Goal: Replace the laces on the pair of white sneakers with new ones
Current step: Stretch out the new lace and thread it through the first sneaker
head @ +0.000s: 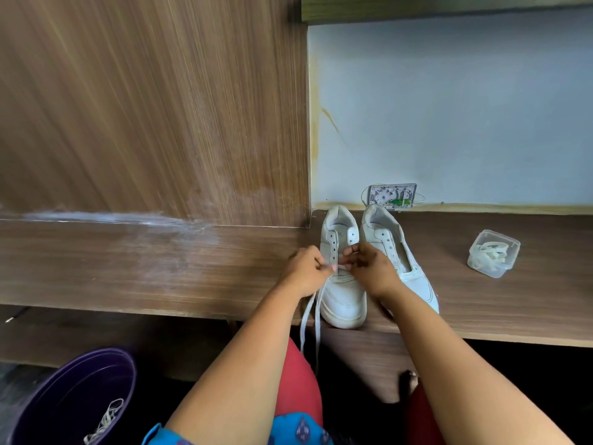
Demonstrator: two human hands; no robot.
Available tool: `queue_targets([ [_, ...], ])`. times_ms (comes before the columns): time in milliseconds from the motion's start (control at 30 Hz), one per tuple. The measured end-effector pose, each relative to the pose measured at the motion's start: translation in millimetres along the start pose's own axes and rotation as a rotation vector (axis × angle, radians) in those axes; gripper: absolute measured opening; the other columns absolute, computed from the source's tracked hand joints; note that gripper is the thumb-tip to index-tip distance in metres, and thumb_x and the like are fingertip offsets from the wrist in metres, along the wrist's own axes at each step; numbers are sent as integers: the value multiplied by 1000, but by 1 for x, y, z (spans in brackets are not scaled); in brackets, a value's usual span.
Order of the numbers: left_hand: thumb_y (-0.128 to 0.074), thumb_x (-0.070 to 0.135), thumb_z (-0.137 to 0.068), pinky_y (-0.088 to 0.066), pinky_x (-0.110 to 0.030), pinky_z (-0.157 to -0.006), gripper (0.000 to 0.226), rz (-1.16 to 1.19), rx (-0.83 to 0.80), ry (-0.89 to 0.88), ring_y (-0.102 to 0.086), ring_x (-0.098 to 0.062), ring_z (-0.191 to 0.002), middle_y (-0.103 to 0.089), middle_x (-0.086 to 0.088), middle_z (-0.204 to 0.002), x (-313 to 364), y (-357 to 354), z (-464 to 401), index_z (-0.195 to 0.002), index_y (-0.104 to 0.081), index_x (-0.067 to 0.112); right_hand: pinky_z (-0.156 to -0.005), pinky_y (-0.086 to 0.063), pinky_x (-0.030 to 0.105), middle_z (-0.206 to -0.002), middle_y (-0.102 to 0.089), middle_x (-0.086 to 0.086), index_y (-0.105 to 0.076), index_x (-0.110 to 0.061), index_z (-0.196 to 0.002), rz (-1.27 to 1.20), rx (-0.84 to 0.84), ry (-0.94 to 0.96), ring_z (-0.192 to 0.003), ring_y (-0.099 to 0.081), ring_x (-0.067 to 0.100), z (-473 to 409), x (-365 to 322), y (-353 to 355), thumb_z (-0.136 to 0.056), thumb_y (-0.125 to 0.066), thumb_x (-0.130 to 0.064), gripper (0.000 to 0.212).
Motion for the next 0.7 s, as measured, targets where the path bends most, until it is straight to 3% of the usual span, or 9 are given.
queue_targets([
  [100,-61,34,-92,-42,-31,-74,22,-137,-207,8,-51,-17,-88,-59,-4,-107,4,-15,13,-95,-53,14,-86,-51,22,-97,-70,1,-60,-19,-89,33,-41,32,-97,-65,14,4,-2,2,-85,-55,10,29],
  [167,-55,28,-96,-42,-32,-76,16,-108,-250,29,-49,-17,-84,-56,-4,-95,4,-17,16,-92,-53,12,-83,-47,16,-96,-68,-5,-61,-19,-90,129,-41,64,-94,-63,10,8,-5,3,-84,-56,8,28],
  [233,-51,26,-98,-38,-30,-72,16,81,-294,114,-46,-14,-77,-51,1,-81,4,-18,20,-88,-51,15,-72,-40,7,-97,-64,-5,-64,-15,-98,288,-31,124,-87,-57,6,12,-11,1,-83,-59,5,26],
  [333,-48,25,-99,-38,-31,-77,21,418,-327,280,-50,-14,-67,-49,3,-65,6,-13,27,-84,-56,15,-77,-36,13,-99,-56,1,-69,-14,-106,542,-10,326,-91,-49,13,19,-25,-6,-77,-67,-1,32],
  [400,-48,26,-99,-36,-31,-78,29,511,-328,341,-47,-12,-57,-43,5,-55,11,-5,34,-73,-56,16,-75,-34,8,-94,-51,-1,-70,-11,-106,561,-90,441,-89,-51,14,28,-33,-16,-72,-68,-2,35],
  [467,-47,25,-98,-35,-31,-77,31,535,-293,289,-46,-12,-57,-44,5,-55,19,6,38,-70,-57,17,-71,-36,7,-89,-55,1,-71,-9,-100,509,-116,491,-80,-53,11,34,-40,-22,-71,-73,-8,29],
  [533,-46,23,-99,-35,-27,-69,31,602,-229,181,-48,-10,-58,-50,6,-56,30,21,42,-70,-58,18,-66,-39,15,-81,-60,2,-72,-12,-87,455,-20,505,-71,-55,12,34,-44,-18,-77,-77,-19,13],
  [600,-47,22,-100,-35,-24,-64,31,736,-183,96,-50,-9,-59,-53,8,-53,40,38,47,-72,-59,17,-61,-36,22,-73,-59,3,-70,-11,-76,435,136,468,-66,-56,18,29,-41,-6,-85,-72,-22,14],
  [700,-48,24,-100,-36,-25,-67,30,841,-136,15,-49,-10,-61,-50,9,-53,51,56,54,-73,-59,17,-66,-32,20,-87,-53,3,-71,-9,-96,403,288,324,-77,-57,23,28,-33,13,-88,-68,-24,17],
])
Point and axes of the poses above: each hand's wrist, its own z-axis away from the middle knuckle, its own y-axis out of the back of the hand, x = y × z, the point moved 6 cm from there along -z, towards the middle knuckle
